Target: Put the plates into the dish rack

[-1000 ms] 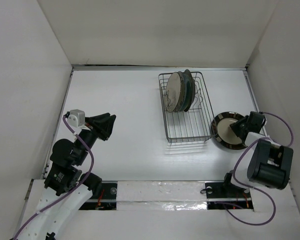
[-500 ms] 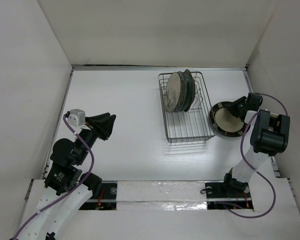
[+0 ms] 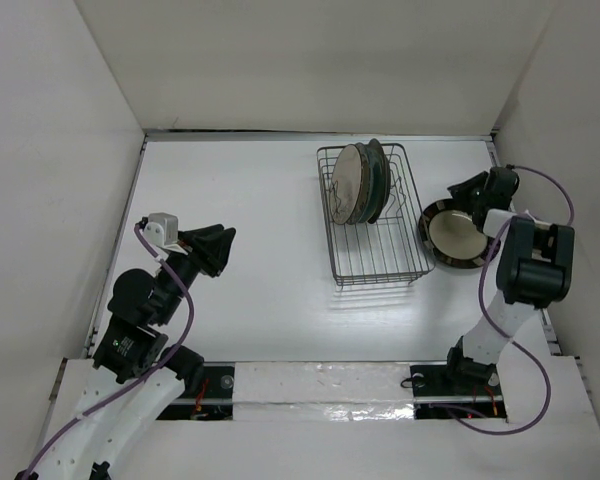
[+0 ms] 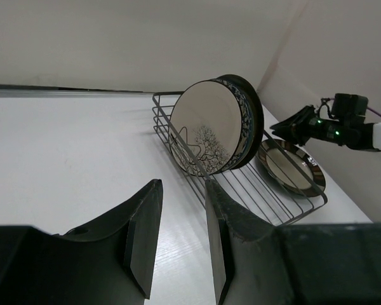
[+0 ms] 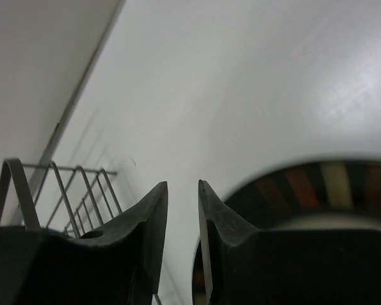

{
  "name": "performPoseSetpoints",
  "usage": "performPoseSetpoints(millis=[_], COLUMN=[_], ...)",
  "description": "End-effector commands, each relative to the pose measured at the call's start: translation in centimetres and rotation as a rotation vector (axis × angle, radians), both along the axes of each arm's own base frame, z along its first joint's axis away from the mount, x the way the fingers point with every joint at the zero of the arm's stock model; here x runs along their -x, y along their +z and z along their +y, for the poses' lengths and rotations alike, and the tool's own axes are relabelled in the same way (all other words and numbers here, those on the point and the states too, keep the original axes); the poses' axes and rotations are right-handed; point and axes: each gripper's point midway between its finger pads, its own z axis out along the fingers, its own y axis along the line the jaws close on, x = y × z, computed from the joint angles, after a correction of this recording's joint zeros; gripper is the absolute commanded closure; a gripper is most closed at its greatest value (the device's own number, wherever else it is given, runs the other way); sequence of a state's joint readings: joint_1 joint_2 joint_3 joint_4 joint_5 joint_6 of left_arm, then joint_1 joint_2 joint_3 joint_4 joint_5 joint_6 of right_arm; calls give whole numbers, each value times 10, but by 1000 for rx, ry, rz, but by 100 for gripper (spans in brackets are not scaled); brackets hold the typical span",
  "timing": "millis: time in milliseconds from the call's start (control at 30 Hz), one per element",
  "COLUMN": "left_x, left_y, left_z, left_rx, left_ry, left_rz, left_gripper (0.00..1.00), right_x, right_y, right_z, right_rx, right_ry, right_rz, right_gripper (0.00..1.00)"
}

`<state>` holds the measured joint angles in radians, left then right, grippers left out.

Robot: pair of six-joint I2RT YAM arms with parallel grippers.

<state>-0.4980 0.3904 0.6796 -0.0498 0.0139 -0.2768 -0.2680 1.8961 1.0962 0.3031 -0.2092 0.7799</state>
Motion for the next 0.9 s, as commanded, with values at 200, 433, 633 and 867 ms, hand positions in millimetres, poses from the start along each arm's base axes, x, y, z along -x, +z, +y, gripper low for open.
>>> performPoseSetpoints(millis=[200, 433, 633, 867], left_x=[4, 10, 12, 12], left_y=[15, 19, 21, 21], left_z=[-1, -3, -1, -2], left_rx=[21, 31, 37, 34], left_ry=[-16, -35, -32, -33], left_rz=[-55, -69, -79, -77], left_gripper=[70, 70, 70, 70], right_x=[151, 210, 186, 167], right_y=[19, 16, -12, -37], right_z=[-32, -78, -67, -56], right_rx=[92, 107, -3, -142], right_ry=[-332, -485, -282, -207], right_rz=[-88, -59, -16, -24], right_gripper=[100, 30, 26, 30])
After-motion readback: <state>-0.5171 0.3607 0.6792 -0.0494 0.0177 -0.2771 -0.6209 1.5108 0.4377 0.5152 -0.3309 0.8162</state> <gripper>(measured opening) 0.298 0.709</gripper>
